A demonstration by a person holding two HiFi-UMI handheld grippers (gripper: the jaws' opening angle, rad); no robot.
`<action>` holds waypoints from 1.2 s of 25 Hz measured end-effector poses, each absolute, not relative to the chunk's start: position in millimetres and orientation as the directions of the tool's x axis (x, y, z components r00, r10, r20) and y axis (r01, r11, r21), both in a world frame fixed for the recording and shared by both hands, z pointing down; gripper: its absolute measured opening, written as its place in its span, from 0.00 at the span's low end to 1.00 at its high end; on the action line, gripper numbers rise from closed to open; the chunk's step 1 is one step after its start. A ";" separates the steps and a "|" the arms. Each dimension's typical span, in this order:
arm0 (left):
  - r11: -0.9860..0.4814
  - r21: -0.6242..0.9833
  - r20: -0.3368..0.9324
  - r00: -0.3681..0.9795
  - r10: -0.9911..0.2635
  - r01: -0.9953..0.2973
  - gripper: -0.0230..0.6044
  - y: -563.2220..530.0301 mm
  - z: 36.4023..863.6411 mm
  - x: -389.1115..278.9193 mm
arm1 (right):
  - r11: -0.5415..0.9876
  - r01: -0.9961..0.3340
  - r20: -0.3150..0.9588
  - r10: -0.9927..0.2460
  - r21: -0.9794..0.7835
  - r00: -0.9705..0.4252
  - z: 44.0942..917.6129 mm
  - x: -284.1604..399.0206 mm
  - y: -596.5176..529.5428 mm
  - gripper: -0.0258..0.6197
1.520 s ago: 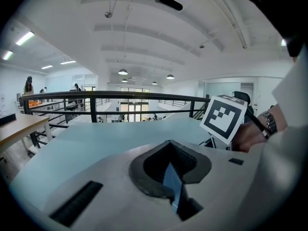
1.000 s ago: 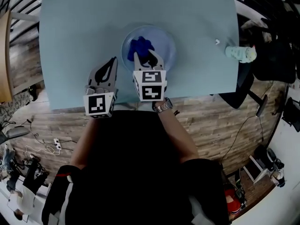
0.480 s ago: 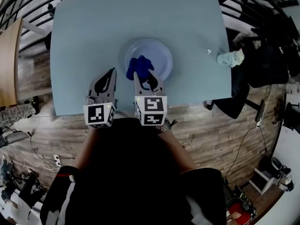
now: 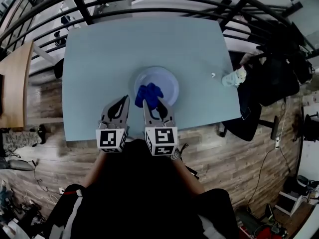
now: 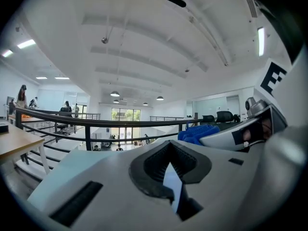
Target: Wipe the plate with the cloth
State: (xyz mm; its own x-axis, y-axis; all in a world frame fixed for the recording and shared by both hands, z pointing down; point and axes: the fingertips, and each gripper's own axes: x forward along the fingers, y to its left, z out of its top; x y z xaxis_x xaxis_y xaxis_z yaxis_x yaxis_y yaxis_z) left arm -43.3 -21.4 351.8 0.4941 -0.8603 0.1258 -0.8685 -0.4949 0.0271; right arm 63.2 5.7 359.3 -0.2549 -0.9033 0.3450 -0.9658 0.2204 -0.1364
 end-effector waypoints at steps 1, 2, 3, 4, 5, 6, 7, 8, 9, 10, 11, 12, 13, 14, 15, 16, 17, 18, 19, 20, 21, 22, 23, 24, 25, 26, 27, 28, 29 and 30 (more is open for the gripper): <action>-0.499 0.025 0.114 0.498 -0.859 -0.866 0.04 -21.0 347.1 -41.4 | 0.216 -0.967 0.332 -0.910 -0.135 -0.249 353.9 64.8 7.0 0.23; -0.502 0.023 0.104 0.502 -0.859 -0.864 0.04 -20.6 343.1 -39.9 | 0.209 -0.969 0.318 -0.917 -0.135 -0.242 348.6 66.7 8.2 0.23; -0.505 0.021 0.095 0.504 -0.858 -0.863 0.04 -20.1 339.7 -38.8 | 0.201 -0.970 0.306 -0.923 -0.135 -0.234 343.7 68.6 9.3 0.23; -0.506 0.017 0.087 0.506 -0.858 -0.862 0.04 -19.3 336.9 -38.3 | 0.195 -0.972 0.296 -0.928 -0.135 -0.227 339.5 69.9 10.8 0.23; -0.507 0.014 0.080 0.506 -0.859 -0.862 0.04 -18.0 334.6 -38.5 | 0.190 -0.972 0.288 -0.932 -0.135 -0.222 336.2 70.4 12.7 0.23; -0.506 0.012 0.076 0.506 -0.859 -0.862 0.04 -16.5 332.8 -39.1 | 0.188 -0.973 0.282 -0.934 -0.135 -0.220 333.6 70.3 14.8 0.23; -0.505 0.010 0.073 0.504 -0.860 -0.863 0.04 -15.2 331.2 -39.9 | 0.188 -0.973 0.276 -0.936 -0.135 -0.219 331.6 69.9 16.8 0.23; -0.504 0.007 0.070 0.503 -0.861 -0.864 0.04 -14.5 329.4 -40.5 | 0.187 -0.973 0.271 -0.938 -0.135 -0.218 329.9 70.0 18.4 0.23; -0.503 0.005 0.067 0.502 -0.862 -0.864 0.04 -14.4 327.4 -40.8 | 0.185 -0.973 0.265 -0.940 -0.135 -0.215 328.3 70.6 19.4 0.23; -0.502 0.002 0.065 0.501 -0.863 -0.865 0.04 -14.5 325.6 -40.9 | 0.182 -0.974 0.260 -0.942 -0.136 -0.213 326.5 71.6 19.9 0.23; -0.501 0.000 0.063 0.500 -0.864 -0.865 0.04 -14.8 324.3 -41.1 | 0.180 -0.974 0.256 -0.944 -0.137 -0.210 324.8 72.5 20.0 0.23; -0.501 -0.003 0.060 0.500 -0.864 -0.865 0.04 -15.2 323.2 -41.3 | 0.179 -0.974 0.251 -0.945 -0.138 -0.209 323.1 72.9 19.7 0.23; -0.502 -0.005 0.057 0.501 -0.863 -0.865 0.04 -15.7 322.1 -41.3 | 0.179 -0.974 0.246 -0.946 -0.137 -0.209 321.5 72.9 19.0 0.23; -0.504 -0.007 0.053 0.503 -0.863 -0.864 0.04 -16.2 321.1 -41.3 | 0.180 -0.974 0.242 -0.947 -0.136 -0.209 319.8 72.6 18.3 0.23; -0.505 -0.008 0.051 0.504 -0.862 -0.863 0.04 -16.4 320.7 -41.4 | 0.181 -0.974 0.239 -0.948 -0.134 -0.209 318.2 72.4 17.8 0.23; -0.504 -0.007 0.051 0.503 -0.863 -0.863 0.04 -16.4 320.5 -41.8 | 0.182 -0.974 0.237 -0.949 -0.132 -0.209 316.9 72.0 17.6 0.23; -0.503 -0.005 0.049 0.502 -0.864 -0.864 0.04 -16.7 319.7 -42.3 | 0.183 -0.975 0.236 -0.949 -0.130 -0.209 315.7 71.5 17.5 0.23; -0.501 -0.004 0.044 0.500 -0.865 -0.866 0.04 -17.2 318.1 -42.5 | 0.184 -0.974 0.233 -0.949 -0.129 -0.210 314.6 70.8 17.4 0.23; -0.500 -0.005 0.038 0.499 -0.866 -0.866 0.04 -17.9 316.0 -42.4 | 0.186 -0.974 0.231 -0.950 -0.129 -0.212 313.7 70.3 17.4 0.23; -0.499 -0.007 0.035 0.499 -0.866 -0.867 0.04 -18.3 314.8 -42.1 | 0.188 -0.974 0.229 -0.950 -0.128 -0.213 312.9 70.1 17.4 0.23; -0.499 -0.008 0.037 0.498 -0.866 -0.867 0.04 -18.3 314.8 -41.7 | 0.189 -0.974 0.229 -0.950 -0.128 -0.214 312.4 70.0 17.6 0.23; -0.499 -0.008 0.040 0.498 -0.866 -0.867 0.04 -18.2 314.5 -41.2 | 0.190 -0.974 0.229 -0.949 -0.127 -0.215 311.7 70.0 17.6 0.23; -0.499 -0.008 0.041 0.499 -0.866 -0.866 0.04 -18.2 313.8 -40.7 | 0.191 -0.973 0.229 -0.949 -0.126 -0.216 310.7 69.7 17.5 0.23; -0.501 -0.008 0.042 0.500 -0.865 -0.865 0.04 -18.4 313.3 -40.4 | 0.193 -0.973 0.227 -0.949 -0.125 -0.217 309.4 69.3 17.3 0.23; -0.503 -0.009 0.040 0.503 -0.864 -0.864 0.04 -18.6 312.8 -40.3 | 0.194 -0.973 0.223 -0.950 -0.123 -0.217 307.9 68.7 17.1 0.23; -0.505 -0.010 0.036 0.504 -0.863 -0.863 0.04 -19.0 312.2 -40.4 | 0.194 -0.973 0.218 -0.952 -0.122 -0.217 306.4 68.3 17.3 0.23; -0.505 -0.011 0.033 0.505 -0.863 -0.863 0.04 -19.2 311.7 -40.5 | 0.195 -0.973 0.213 -0.953 -0.121 -0.217 305.3 68.1 17.7 0.23; -0.505 -0.013 0.030 0.504 -0.863 -0.863 0.04 -19.2 311.2 -40.8 | 0.195 -0.973 0.210 -0.953 -0.121 -0.217 304.6 68.2 18.3 0.23; -0.503 -0.015 0.028 0.503 -0.864 -0.864 0.04 -19.1 311.0 -41.2 | 0.196 -0.973 0.208 -0.954 -0.121 -0.218 304.6 68.2 18.7 0.23; -0.501 -0.015 0.029 0.501 -0.865 -0.865 0.04 -18.9 311.1 -41.7 | 0.197 -0.973 0.208 -0.953 -0.122 -0.219 304.7 68.0 18.9 0.23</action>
State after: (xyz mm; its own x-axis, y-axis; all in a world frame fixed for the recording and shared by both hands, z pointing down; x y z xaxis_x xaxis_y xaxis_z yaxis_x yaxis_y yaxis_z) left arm -41.7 -18.9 311.1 0.5005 -0.8652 0.0290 -0.8653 -0.5011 -0.0153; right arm 68.0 18.9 304.7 -0.2187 -0.9534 0.2079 -0.9729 0.1965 -0.1221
